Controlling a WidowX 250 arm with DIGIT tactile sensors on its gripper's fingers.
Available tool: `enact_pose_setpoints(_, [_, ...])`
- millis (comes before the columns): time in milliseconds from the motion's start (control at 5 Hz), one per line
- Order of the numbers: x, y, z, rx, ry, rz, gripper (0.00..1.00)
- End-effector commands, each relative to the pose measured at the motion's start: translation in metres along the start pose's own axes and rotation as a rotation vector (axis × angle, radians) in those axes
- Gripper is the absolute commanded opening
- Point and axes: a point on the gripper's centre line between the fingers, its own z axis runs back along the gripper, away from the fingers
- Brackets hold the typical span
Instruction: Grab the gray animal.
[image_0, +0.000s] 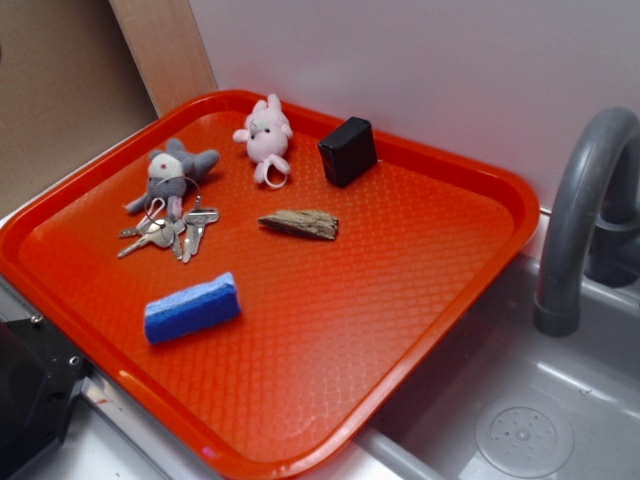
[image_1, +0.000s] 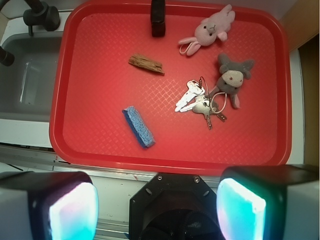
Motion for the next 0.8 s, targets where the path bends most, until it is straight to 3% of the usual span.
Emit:
enact_pose_setpoints(0, [0.000,0.000,0.000,0.000,0.000,0.000,1.00])
enact_pose_setpoints(200, [0.040,0.015,-0.009,0.006,-0.068,0.137,1.00])
enact_pose_setpoints(400, [0.074,0.038,-0.031,0.065,-0.129,0.254,1.00])
enact_pose_setpoints(600, [0.090,0.053,-0.047,0.133,-0.162,0.296,1.00])
